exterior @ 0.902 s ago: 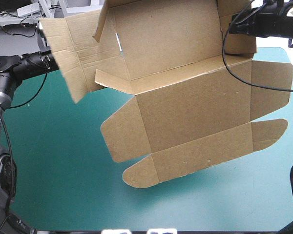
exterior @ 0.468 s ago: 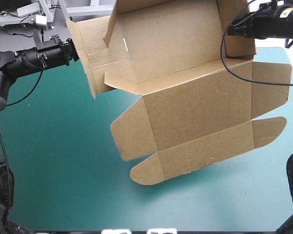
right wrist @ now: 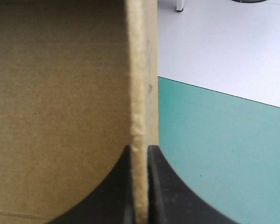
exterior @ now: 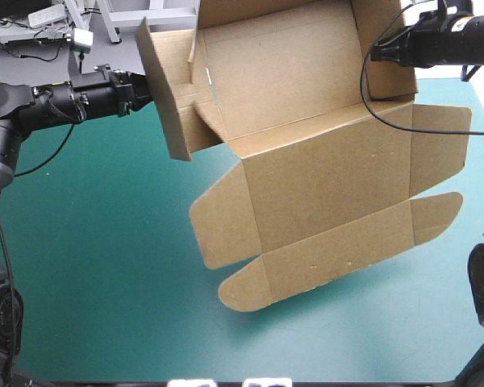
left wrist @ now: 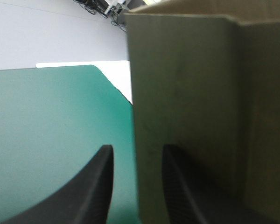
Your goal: Fold the box
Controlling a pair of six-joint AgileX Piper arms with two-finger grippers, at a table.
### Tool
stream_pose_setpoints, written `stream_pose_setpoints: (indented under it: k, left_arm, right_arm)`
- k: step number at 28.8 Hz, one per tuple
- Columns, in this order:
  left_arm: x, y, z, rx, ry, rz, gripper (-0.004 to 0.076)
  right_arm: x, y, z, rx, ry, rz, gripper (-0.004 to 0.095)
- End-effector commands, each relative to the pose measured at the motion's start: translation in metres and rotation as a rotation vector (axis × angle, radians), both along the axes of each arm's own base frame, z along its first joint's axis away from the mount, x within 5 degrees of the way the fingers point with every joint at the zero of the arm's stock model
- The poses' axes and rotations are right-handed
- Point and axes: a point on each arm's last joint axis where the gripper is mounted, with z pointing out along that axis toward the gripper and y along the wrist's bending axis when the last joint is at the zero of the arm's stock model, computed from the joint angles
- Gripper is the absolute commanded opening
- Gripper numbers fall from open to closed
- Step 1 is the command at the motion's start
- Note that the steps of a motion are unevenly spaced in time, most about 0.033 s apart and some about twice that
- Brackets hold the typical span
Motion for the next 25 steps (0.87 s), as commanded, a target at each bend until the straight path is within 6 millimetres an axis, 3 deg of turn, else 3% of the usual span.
stream_pose_setpoints:
  k: [1, 6, 20, 25]
  left_arm:
    - [-0.029, -0.021, 0.03, -0.068, -0.071, -0.132, 0.0338]
    - [-0.032, -0.031, 0.03, -0.069, -0.071, -0.167, 0.0338]
    - [-0.032, -0.032, 0.03, -0.067, -0.07, -0.171, 0.0338]
    - [-0.033, -0.033, 0.033, -0.06, -0.086, -0.172, 0.0338]
  right_arm:
    - [-0.016, 0.0, 0.026, 0.043, -0.126, -0.015, -0.0017]
    - [-0.013, -0.001, 0.024, 0.036, -0.124, -0.017, -0.0018]
    - [-0.011, -0.001, 0.022, 0.037, -0.117, -0.018, -0.0017]
    - [-0.006, 0.01, 0.015, 0.037, -0.087, 0.009, -0.0017]
